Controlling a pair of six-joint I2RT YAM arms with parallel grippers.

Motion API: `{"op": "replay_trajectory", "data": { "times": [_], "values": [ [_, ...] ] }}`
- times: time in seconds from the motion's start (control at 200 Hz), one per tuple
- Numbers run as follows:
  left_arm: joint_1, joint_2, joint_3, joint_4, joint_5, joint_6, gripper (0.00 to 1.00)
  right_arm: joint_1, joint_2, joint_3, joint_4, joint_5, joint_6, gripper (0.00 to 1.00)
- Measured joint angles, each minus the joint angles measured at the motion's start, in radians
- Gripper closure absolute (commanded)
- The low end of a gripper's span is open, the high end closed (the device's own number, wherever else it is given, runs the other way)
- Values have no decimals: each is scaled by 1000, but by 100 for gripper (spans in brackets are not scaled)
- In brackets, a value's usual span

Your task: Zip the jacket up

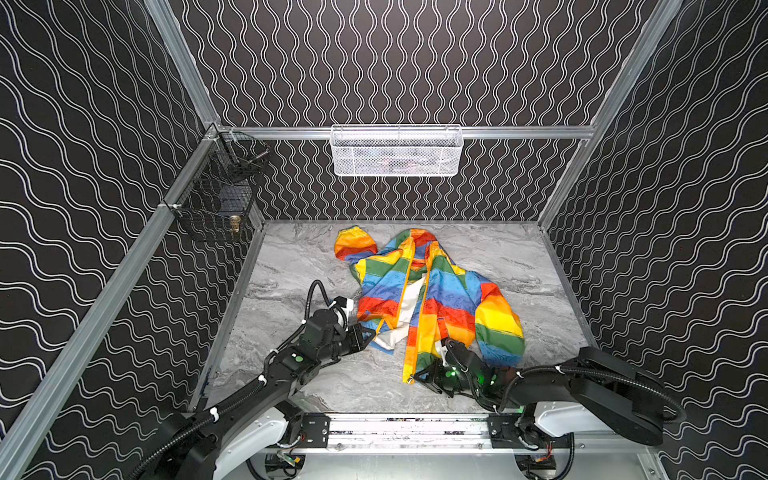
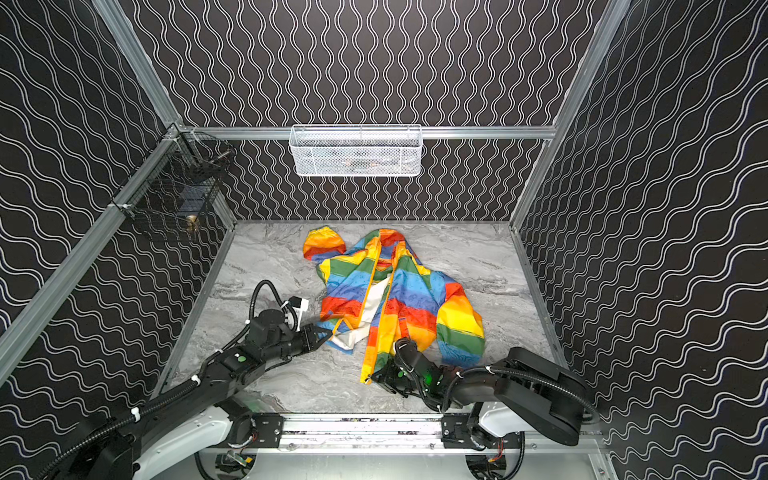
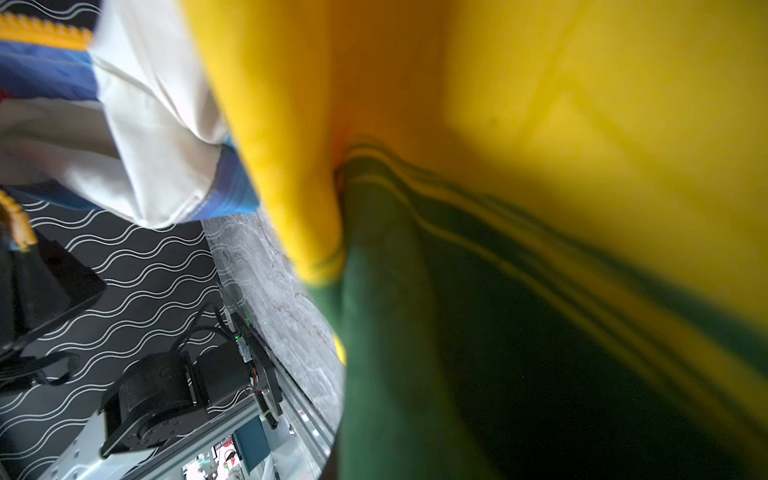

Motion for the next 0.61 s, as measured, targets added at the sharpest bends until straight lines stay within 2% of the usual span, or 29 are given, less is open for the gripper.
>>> {"op": "replay_trajectory", "data": {
  "times": [0.295,0.606],
  "values": [
    [0,-20,1,-6,0,-3,100,-33,-87,33,-79,45,-86,100],
    [0,-47,11,-29,5,-8,100,-74,-186,110,-109,111,-291,100]
  ]
}}
